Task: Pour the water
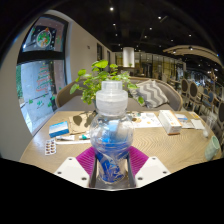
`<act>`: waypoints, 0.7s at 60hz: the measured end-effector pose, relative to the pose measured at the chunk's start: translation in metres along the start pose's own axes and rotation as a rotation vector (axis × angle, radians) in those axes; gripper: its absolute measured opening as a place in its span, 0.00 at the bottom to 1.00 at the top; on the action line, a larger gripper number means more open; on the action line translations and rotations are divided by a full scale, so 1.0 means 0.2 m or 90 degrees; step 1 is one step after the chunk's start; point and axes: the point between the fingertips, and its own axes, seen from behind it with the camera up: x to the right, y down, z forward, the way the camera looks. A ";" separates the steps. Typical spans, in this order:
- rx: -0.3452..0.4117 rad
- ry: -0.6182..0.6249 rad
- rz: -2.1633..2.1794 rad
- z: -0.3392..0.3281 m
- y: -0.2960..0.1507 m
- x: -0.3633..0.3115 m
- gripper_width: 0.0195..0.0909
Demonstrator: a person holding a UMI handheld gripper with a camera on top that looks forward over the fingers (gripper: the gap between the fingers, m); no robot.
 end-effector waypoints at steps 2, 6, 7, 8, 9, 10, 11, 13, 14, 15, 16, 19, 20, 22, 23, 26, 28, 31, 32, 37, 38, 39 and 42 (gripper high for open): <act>0.003 -0.001 0.003 -0.01 -0.01 0.01 0.31; 0.005 -0.003 0.014 -0.05 -0.05 0.03 0.24; 0.007 -0.005 0.015 -0.06 -0.06 0.03 0.24; 0.008 -0.007 0.016 -0.07 -0.08 0.04 0.20; 0.009 -0.008 0.016 -0.08 -0.09 0.04 0.19; 0.011 -0.007 0.018 -0.09 -0.11 0.05 0.19; 0.013 -0.008 0.020 -0.11 -0.12 0.06 0.19; 0.017 -0.013 0.024 -0.13 -0.16 0.08 0.19; 0.019 -0.016 0.028 -0.15 -0.18 0.09 0.19; 0.021 -0.019 0.034 -0.16 -0.20 0.10 0.19; 0.022 -0.023 0.040 -0.18 -0.22 0.11 0.19; 0.035 -0.032 0.066 -0.23 -0.29 0.15 0.19; 0.038 -0.037 0.075 -0.25 -0.32 0.17 0.19; 0.044 -0.053 0.099 -0.30 -0.38 0.20 0.19; 0.051 -0.062 0.116 -0.33 -0.41 0.21 0.19; 0.064 -0.091 0.176 -0.39 -0.51 0.26 0.18; 0.069 -0.117 0.224 -0.42 -0.56 0.32 0.18; 0.072 -0.150 0.300 -0.48 -0.63 0.41 0.18; 0.073 -0.161 0.326 -0.49 -0.66 0.45 0.19; 0.076 -0.225 0.460 -0.55 -0.75 0.60 0.18; 0.074 -0.238 0.489 -0.56 -0.76 0.64 0.18; 0.072 -0.250 0.518 -0.57 -0.77 0.67 0.18; 0.066 -0.284 0.608 -0.59 -0.79 0.76 0.18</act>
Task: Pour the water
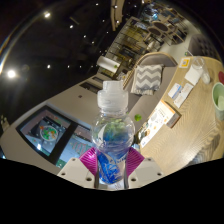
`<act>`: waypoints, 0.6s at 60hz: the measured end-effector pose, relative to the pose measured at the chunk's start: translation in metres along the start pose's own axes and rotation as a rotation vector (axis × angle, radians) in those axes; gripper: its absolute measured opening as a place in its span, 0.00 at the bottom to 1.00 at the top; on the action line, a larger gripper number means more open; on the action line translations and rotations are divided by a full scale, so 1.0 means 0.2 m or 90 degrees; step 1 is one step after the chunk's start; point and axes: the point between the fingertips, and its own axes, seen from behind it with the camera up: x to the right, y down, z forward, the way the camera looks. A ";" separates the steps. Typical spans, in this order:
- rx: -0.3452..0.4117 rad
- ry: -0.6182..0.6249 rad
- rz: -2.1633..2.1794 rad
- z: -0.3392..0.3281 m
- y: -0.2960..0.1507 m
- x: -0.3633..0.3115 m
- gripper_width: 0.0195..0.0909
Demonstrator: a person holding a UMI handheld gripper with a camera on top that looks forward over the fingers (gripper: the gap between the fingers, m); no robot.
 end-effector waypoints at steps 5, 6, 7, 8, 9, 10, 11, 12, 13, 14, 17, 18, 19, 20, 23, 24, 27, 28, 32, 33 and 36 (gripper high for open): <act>0.008 -0.050 0.159 -0.08 -0.18 0.10 0.18; 0.009 -0.058 0.188 -0.09 -0.21 0.13 0.18; 0.008 -0.066 0.221 -0.14 -0.25 0.13 0.18; 0.012 -0.072 0.249 -0.16 -0.29 0.16 0.18; 0.019 -0.076 0.275 -0.15 -0.31 0.21 0.19; 0.025 -0.079 0.300 -0.16 -0.34 0.24 0.18; 0.029 -0.083 0.325 -0.17 -0.37 0.28 0.18; 0.032 -0.088 0.348 -0.19 -0.39 0.31 0.18; 0.036 -0.092 0.371 -0.20 -0.42 0.35 0.18; 0.040 -0.096 0.395 -0.21 -0.44 0.38 0.18; 0.049 -0.113 0.473 -0.28 -0.52 0.46 0.18; 0.053 -0.120 0.498 -0.27 -0.53 0.49 0.18; 0.057 -0.127 0.525 -0.28 -0.55 0.52 0.18; 0.062 -0.134 0.552 -0.29 -0.57 0.55 0.18; 0.071 -0.158 0.625 -0.32 -0.61 0.62 0.18; 0.077 -0.162 0.645 -0.32 -0.63 0.65 0.18; 0.093 -0.159 0.686 -0.33 -0.67 0.73 0.18; 0.093 -0.164 0.696 -0.34 -0.68 0.75 0.18; 0.097 -0.161 0.736 -0.37 -0.69 0.83 0.18; 0.096 -0.161 0.739 -0.37 -0.69 0.83 0.18; 0.086 -0.158 0.740 -0.41 -0.68 0.85 0.18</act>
